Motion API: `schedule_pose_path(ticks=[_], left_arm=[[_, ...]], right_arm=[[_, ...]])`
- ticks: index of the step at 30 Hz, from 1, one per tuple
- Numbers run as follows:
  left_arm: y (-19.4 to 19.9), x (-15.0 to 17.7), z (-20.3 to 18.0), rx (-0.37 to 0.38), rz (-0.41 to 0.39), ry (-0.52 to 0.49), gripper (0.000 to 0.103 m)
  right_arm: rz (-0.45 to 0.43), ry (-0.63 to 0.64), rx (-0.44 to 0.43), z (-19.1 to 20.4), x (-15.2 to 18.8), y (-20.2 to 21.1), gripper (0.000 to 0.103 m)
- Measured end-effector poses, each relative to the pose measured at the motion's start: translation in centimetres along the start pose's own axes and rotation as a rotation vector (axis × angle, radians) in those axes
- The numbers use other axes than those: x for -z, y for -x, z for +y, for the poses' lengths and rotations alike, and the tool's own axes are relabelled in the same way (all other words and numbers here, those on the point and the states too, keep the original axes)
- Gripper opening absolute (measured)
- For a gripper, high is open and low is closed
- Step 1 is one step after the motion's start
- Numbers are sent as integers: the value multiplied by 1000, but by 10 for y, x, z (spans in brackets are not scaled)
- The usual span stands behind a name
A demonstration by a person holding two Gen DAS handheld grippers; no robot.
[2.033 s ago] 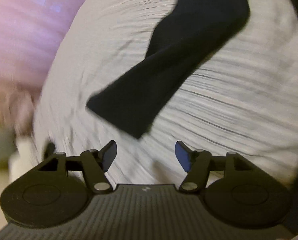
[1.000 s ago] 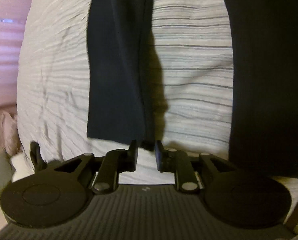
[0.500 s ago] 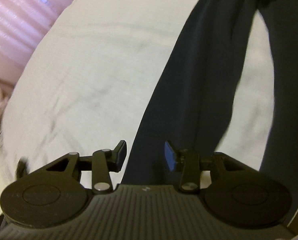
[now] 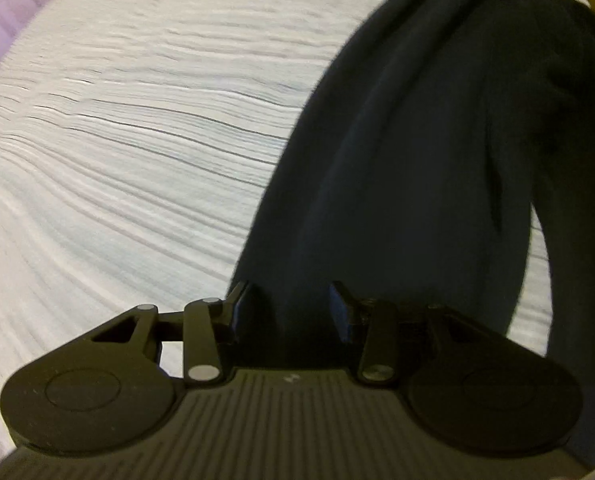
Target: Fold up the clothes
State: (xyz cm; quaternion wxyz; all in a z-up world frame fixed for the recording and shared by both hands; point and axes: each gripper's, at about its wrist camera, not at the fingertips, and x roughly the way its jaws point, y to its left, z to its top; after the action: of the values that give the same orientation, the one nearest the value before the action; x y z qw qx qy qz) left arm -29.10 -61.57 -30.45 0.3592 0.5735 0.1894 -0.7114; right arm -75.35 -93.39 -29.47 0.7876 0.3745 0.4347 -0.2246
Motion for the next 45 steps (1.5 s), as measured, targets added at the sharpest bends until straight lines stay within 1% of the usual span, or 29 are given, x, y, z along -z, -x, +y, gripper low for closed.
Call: schedule_pose_path(ticks=[1, 2, 3, 4, 6, 8, 10, 12, 13, 14, 15, 18, 22, 23, 25, 27, 29, 30, 33, 34, 35, 36, 37, 39, 42, 45], left_arm=[[-3, -4, 2, 14, 13, 6, 29], [-5, -8, 4, 29, 24, 13, 17], [-5, -12, 6, 31, 24, 15, 15], [-4, -15, 7, 27, 20, 15, 15], [-6, -21, 10, 14, 12, 18, 16], [-11, -24, 12, 10, 19, 32, 19], [-15, -26, 14, 9, 28, 52, 21], [-15, -24, 15, 0, 31, 72, 26], [-14, -22, 16, -4, 31, 82, 27], [-12, -21, 17, -7, 30, 92, 28], [-11, -20, 18, -11, 30, 102, 28], [0, -21, 15, -25, 16, 98, 29], [26, -24, 3, -58, -28, 83, 34], [34, -25, -3, -63, -44, 78, 35], [47, -26, -19, -46, -74, 83, 36], [56, -28, -37, -20, -97, 86, 38], [60, -29, -59, 19, -108, 79, 38], [61, -30, -70, 38, -109, 74, 38], [61, -27, -104, 88, -101, 49, 38], [61, -26, -114, 98, -94, 43, 38], [62, -22, -123, 109, -86, 41, 38], [64, -19, -132, 117, -77, 35, 38], [65, -16, -139, 121, -68, 31, 38], [67, -9, -153, 128, -49, 26, 38], [66, 1, -167, 140, -32, 58, 38], [65, 14, -178, 128, -11, 99, 38]], right_arm=[[-14, -27, -17, -3, 0, 4, 23], [-49, -63, -13, -8, 0, 15, 20], [-91, -95, -1, -14, -2, 26, 20], [-135, -126, -5, -21, -7, 39, 20], [-167, -127, -12, -32, -21, 52, 20], [-163, -90, 27, -35, -33, 49, 20], [-143, -69, 79, -32, -36, 34, 22], [-99, -14, 145, -24, -35, 14, 30], [-92, -12, 173, -21, -31, 10, 42], [-104, -26, 190, -19, -25, 10, 49], [-125, -46, 201, -18, -20, 14, 50], [-195, -142, 211, -11, 5, 43, 51], [-256, -275, 270, 1, 64, 91, 52], [-268, -330, 279, 3, 86, 104, 52], [-287, -454, 280, 9, 132, 126, 53], [-308, -574, 230, 16, 167, 134, 53], [-318, -687, 174, 24, 198, 131, 56], [-327, -734, 165, 27, 206, 126, 56], [-371, -850, 74, 23, 218, 103, 56], [-386, -884, 52, 19, 220, 96, 56], [-400, -919, 29, 15, 222, 89, 48], [-419, -955, 27, 11, 223, 89, 25], [-438, -992, 29, 7, 223, 91, 16], [-449, -992, 71, 5, 226, 105, 15], [-410, -973, 110, 5, 233, 115, 15], [-367, -924, 138, 11, 223, 113, 17]])
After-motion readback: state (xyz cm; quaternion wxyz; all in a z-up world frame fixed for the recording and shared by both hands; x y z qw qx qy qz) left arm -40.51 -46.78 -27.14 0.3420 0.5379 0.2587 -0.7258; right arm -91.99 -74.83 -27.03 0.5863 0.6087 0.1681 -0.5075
